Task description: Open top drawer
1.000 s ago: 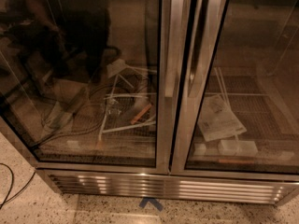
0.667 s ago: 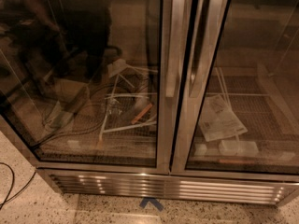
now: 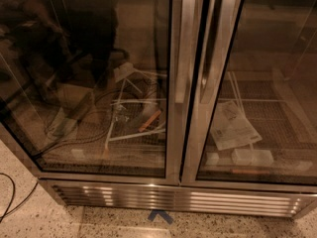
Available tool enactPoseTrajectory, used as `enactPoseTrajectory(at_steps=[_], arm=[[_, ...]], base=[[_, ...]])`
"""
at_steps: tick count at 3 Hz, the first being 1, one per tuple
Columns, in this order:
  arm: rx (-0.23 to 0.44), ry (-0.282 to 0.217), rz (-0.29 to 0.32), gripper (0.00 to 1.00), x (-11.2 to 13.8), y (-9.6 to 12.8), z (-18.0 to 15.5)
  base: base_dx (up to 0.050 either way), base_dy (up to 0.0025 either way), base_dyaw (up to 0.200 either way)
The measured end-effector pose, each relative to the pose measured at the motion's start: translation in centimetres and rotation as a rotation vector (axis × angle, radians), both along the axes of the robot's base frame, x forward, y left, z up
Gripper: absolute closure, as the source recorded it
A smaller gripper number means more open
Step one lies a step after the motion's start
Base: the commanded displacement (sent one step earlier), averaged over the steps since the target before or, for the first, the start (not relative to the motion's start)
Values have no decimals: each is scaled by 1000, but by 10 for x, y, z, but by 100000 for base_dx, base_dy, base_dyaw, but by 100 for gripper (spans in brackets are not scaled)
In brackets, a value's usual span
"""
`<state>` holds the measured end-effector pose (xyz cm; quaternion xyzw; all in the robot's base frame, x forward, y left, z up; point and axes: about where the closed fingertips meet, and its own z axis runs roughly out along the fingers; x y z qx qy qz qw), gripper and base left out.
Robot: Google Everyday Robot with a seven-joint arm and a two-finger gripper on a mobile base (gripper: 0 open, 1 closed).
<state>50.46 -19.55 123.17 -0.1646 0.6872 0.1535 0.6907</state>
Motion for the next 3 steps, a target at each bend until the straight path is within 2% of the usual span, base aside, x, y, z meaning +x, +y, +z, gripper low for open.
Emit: enactPoseTrajectory(at_steps=[1, 3], arm=[[-1, 95, 18, 100, -12, -5, 2], [-10, 276, -4, 100, -38, -32, 30]], base=[[0, 0, 0], [0, 0, 0]])
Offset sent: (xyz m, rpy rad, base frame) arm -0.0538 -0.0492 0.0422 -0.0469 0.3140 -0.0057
